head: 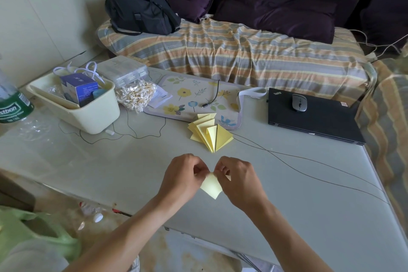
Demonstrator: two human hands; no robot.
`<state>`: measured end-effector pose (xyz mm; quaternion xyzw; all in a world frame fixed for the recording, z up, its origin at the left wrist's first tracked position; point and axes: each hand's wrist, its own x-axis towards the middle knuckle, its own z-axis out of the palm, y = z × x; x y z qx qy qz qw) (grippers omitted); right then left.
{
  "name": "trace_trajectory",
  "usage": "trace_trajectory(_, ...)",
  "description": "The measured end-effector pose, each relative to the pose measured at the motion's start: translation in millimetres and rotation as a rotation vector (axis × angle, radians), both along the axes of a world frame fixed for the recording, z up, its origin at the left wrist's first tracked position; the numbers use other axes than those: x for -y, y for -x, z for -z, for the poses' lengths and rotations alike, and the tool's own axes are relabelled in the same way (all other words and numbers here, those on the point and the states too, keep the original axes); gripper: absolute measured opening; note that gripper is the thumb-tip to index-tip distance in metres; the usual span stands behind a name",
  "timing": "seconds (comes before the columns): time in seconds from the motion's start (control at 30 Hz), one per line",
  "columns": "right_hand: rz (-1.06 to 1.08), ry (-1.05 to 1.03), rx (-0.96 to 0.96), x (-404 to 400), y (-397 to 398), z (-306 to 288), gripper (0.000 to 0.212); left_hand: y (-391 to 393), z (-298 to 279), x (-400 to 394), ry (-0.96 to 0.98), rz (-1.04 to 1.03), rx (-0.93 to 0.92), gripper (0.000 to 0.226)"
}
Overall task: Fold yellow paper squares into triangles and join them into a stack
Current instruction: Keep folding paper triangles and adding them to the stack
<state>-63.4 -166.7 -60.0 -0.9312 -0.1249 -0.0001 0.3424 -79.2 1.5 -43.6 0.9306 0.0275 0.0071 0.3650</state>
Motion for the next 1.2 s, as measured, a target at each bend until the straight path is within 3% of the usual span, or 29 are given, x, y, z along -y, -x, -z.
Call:
trace_trajectory(0.23, 0.077, 0.049, 0.028, 4.1, -3.1, 0.5, 0.012, -1.4, 0.4, -2.3, 0.014, -0.056, -0.007, 0.005)
trace_trajectory(0.5, -0.012, 0.013, 0.021, -6.5, 4.0, 0.7, 0.007, 0.9, -0.3, 0.6, -0.028, -0.032, -0.021, 0.008)
trace_trajectory(0.83, 0.046, 0.032, -0.004, -5.1, 2.4, -3.5, 0.007, 1.0, -3.2, -0.3, 0.034, -0.061, -0.002, 0.005)
trace_trajectory(1.2, 0.113, 0.085, -0.048, -4.8, 0.5, -3.9, 0.009, 0.0, 5.3, -6.8, -0.100, -0.091, 0.019, 0.023)
